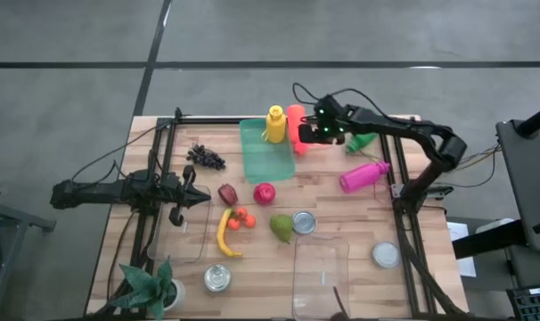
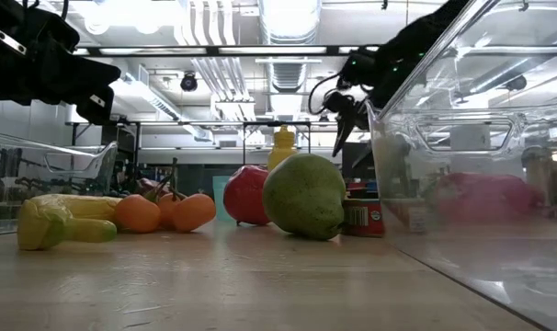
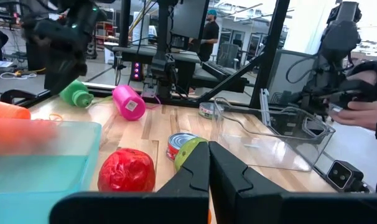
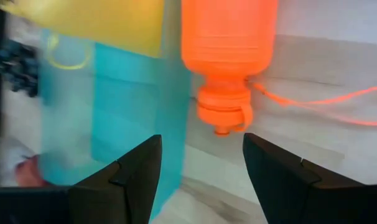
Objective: Pick & Place Food Item
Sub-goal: Put the orange water bottle into the green bin
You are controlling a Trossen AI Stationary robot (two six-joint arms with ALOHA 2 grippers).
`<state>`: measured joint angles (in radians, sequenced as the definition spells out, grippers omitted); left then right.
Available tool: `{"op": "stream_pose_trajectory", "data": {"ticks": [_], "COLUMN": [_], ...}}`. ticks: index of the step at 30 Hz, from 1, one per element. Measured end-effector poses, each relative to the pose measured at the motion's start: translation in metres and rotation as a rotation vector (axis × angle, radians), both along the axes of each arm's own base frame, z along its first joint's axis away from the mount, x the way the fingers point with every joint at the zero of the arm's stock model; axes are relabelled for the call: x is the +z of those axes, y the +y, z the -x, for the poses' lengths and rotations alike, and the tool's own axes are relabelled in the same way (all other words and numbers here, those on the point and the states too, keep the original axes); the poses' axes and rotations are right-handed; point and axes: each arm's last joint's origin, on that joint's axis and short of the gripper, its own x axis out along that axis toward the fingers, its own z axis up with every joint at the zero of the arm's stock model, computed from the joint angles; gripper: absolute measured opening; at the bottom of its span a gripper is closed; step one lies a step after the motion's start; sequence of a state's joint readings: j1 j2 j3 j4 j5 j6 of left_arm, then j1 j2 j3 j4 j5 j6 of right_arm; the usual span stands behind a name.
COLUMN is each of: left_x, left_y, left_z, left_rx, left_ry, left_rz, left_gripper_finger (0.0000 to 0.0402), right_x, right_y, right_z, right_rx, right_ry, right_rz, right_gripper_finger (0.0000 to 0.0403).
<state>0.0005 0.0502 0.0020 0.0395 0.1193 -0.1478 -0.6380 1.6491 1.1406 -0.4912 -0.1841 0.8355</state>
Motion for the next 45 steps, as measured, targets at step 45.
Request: {"op": "stream_pose_trajectory", "data": {"ticks": [45], "left_x": [0.0], "left_y": [0.0], "left_z": [0.0], "left_rx": [0.0], "left_ry": [0.0], "left_rz": [0.0], "left_gripper_finger": [0.0001], "right_x": [-0.031], "right_y": [0.028], "right_z": [-0.027], "right_rx": [-0.106], "right_ry": [0.051], "right_rz": [0.021], "right_gripper_finger": [0.0221]}}
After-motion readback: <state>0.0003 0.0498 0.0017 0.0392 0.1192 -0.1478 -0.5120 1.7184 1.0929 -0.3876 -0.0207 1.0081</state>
